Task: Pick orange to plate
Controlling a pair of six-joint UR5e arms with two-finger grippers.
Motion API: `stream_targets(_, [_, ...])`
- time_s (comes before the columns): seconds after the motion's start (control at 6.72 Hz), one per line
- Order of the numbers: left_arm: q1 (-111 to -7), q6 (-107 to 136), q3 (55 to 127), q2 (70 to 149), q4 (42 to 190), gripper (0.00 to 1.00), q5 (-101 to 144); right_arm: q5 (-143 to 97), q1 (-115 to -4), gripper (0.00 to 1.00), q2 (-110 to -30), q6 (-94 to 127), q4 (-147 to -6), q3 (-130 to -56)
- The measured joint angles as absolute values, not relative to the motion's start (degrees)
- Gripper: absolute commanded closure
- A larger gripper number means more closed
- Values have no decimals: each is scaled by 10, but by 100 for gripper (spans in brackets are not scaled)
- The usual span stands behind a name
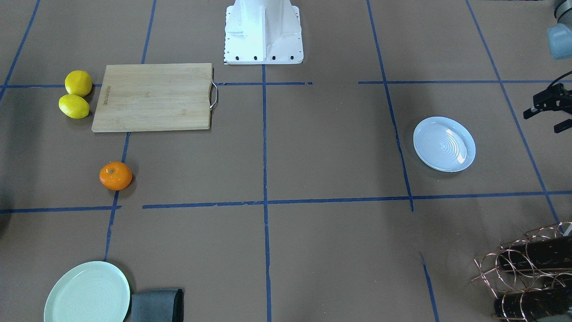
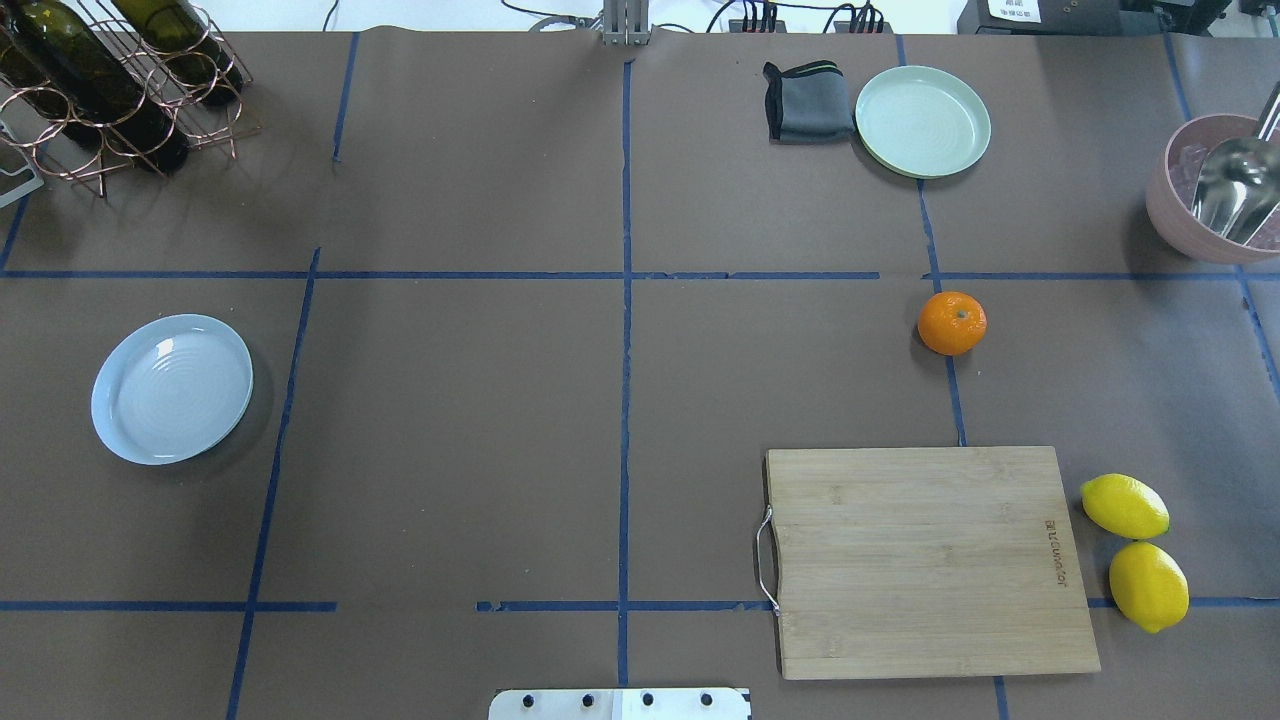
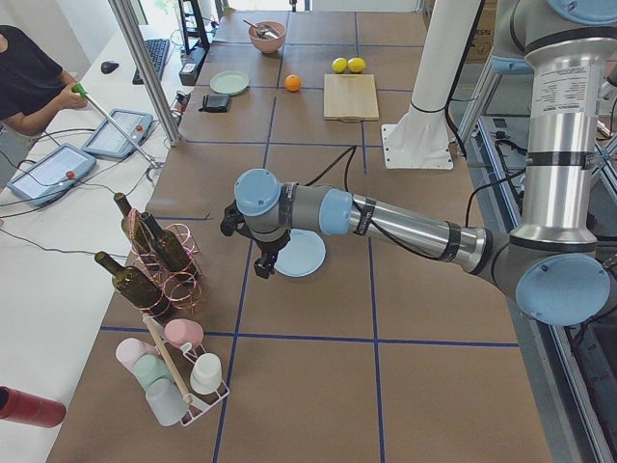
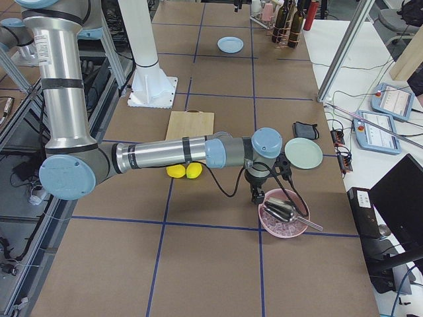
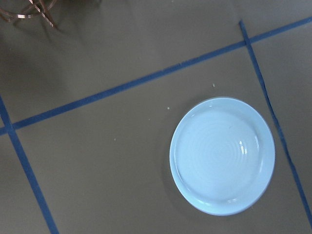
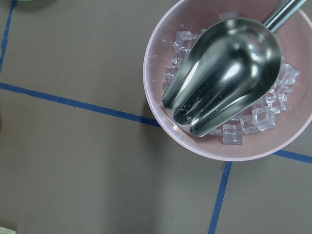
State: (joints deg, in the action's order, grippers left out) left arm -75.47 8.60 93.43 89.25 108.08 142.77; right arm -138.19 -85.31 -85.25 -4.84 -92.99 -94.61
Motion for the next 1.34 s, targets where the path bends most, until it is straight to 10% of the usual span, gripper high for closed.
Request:
stream_targets(1.04, [-575,356,874,885,1281,18,1310,-1384,-852,0,-857,-47,-929,-947])
stream_targets(1.34, [-569,355,869,885,1281,41,1310,-1385,-852,0,-856,-47,-929,-947])
